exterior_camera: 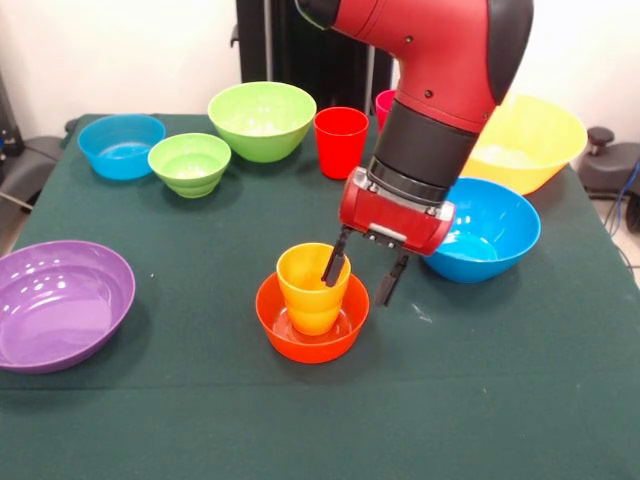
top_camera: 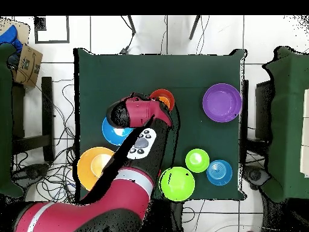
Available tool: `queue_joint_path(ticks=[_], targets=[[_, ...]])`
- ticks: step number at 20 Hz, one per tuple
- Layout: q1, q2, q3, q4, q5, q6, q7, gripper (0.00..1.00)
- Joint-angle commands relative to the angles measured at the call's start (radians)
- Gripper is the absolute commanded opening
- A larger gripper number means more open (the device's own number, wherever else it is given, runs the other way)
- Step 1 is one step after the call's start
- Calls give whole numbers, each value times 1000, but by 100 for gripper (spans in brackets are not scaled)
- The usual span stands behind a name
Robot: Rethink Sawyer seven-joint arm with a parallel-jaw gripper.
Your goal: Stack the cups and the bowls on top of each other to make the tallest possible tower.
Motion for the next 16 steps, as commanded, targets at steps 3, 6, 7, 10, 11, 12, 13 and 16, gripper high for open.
queue_joint_path(ticks=[3,6,7,10,11,12,13,16], targets=[[-13,-32,97,12,34,16,139,100],[12,-30,47,-18,29,110,129,100],[30,-28,5,-53,19,210,109,100],[42,-37,-33,-106,-3,365,57,100],[50,-38,-53,-126,-17,409,40,100],[51,-39,-54,-129,-23,417,34,100],[51,-41,-56,-131,-29,426,29,100],[50,-38,-53,-139,-41,421,29,100]])
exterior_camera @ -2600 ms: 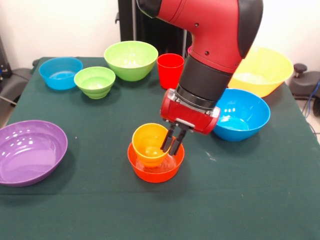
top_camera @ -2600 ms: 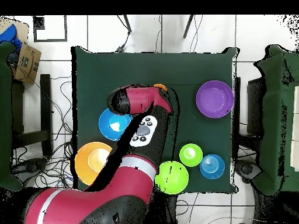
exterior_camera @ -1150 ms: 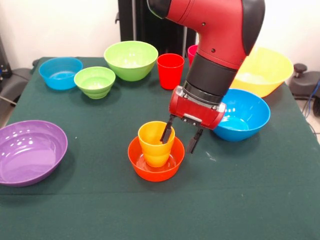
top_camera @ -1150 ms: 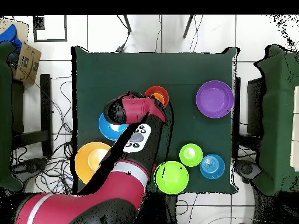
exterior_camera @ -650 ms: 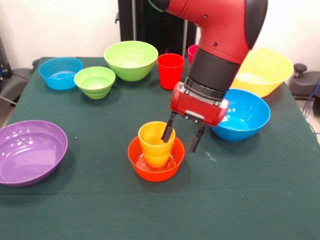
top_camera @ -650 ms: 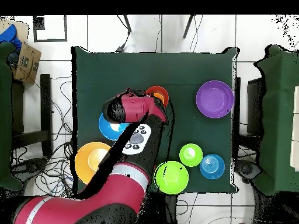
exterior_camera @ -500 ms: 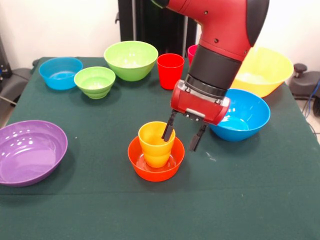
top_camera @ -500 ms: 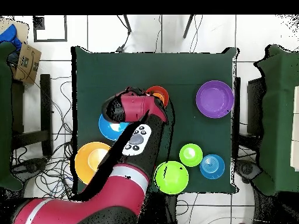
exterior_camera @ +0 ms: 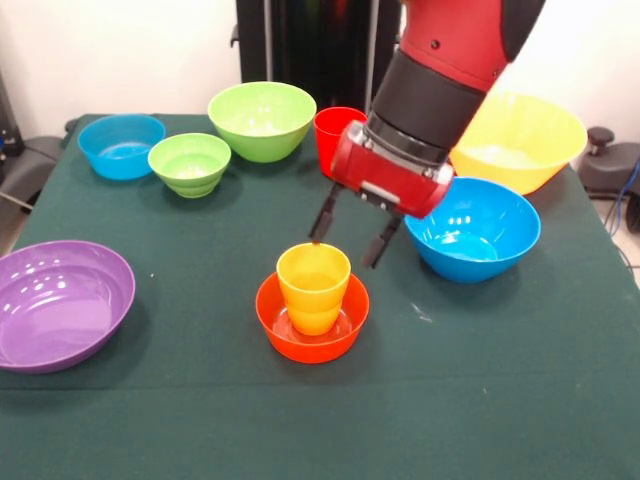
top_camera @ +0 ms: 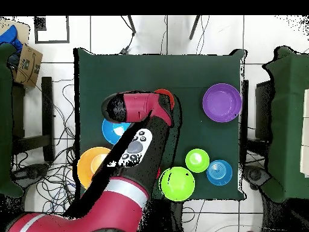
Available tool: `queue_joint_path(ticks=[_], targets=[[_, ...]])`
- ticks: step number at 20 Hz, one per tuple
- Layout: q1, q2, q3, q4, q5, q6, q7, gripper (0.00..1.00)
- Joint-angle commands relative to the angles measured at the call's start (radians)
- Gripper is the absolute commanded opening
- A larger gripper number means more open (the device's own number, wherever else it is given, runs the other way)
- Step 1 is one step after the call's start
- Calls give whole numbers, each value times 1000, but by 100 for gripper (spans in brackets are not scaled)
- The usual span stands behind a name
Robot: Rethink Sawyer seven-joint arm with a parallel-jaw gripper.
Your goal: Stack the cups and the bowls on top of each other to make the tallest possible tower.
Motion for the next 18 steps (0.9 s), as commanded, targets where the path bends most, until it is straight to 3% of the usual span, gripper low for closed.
queue_joint_path(ticks=[1,6,12,15,18], targets=[[21,7,25,-86,-42,202,33,100],[-3,-44,62,-38,-36,221,5,100],[-55,-250,179,263,13,117,-22,100],[-168,-356,330,477,58,20,-90,100],[-223,-431,379,571,61,56,-148,100]])
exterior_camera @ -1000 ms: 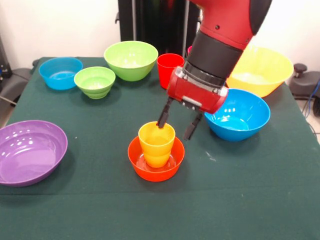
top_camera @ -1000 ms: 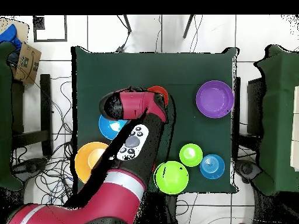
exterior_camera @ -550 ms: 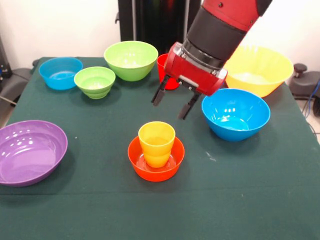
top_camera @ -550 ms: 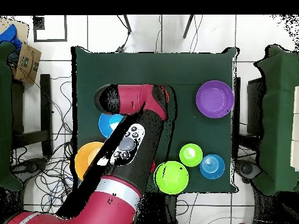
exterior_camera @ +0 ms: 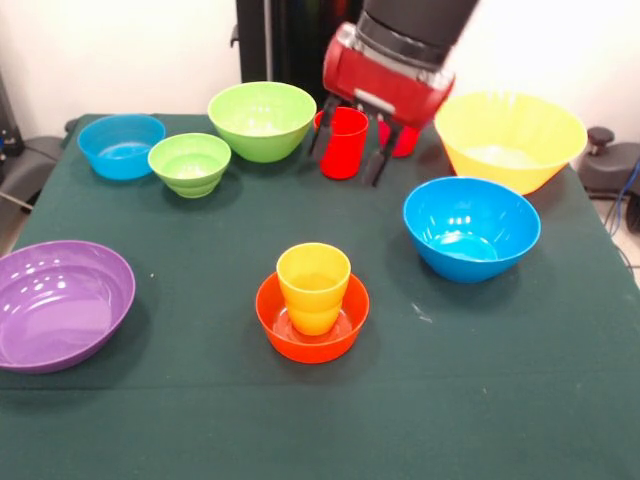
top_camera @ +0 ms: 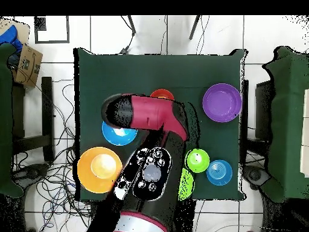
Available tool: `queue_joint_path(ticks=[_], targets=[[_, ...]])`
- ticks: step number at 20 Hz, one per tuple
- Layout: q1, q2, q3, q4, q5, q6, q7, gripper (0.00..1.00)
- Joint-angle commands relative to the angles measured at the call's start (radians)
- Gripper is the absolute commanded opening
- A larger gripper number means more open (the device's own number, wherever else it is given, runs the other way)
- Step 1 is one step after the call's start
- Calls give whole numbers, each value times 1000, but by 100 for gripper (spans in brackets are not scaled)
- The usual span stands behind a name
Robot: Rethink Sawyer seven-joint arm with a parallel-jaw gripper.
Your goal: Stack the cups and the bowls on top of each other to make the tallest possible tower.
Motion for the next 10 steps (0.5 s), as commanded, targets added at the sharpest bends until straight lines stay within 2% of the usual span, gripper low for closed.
queue_joint_path(ticks=[1,4,6,8,10], targets=[[-187,-243,324,453,49,-24,-185,100],[-241,-315,355,501,38,44,-224,100],[-304,-365,402,545,37,68,-272,100],[-358,-397,435,590,23,51,-299,100],[-368,-384,423,609,-44,-34,-248,100]])
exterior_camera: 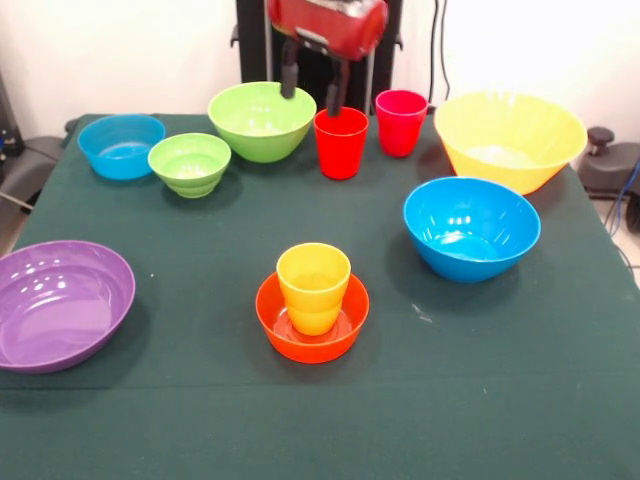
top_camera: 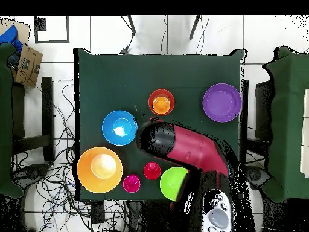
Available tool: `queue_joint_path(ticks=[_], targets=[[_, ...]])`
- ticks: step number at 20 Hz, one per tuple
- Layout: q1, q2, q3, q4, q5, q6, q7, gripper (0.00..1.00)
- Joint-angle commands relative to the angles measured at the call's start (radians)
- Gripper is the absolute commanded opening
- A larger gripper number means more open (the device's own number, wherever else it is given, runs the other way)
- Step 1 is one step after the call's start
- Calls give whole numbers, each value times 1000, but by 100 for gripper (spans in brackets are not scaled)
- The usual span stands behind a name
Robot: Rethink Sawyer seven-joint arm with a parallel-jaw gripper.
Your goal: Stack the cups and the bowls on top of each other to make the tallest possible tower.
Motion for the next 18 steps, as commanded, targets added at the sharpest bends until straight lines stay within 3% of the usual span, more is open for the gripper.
queue_joint_path(ticks=[1,3,6,18], targets=[[-84,-90,185,250,-132,-93,-180,100],[-126,-38,207,276,-186,-208,-160,100],[-149,11,201,279,-261,-300,-117,100],[-239,84,239,276,-426,-426,-25,100]])
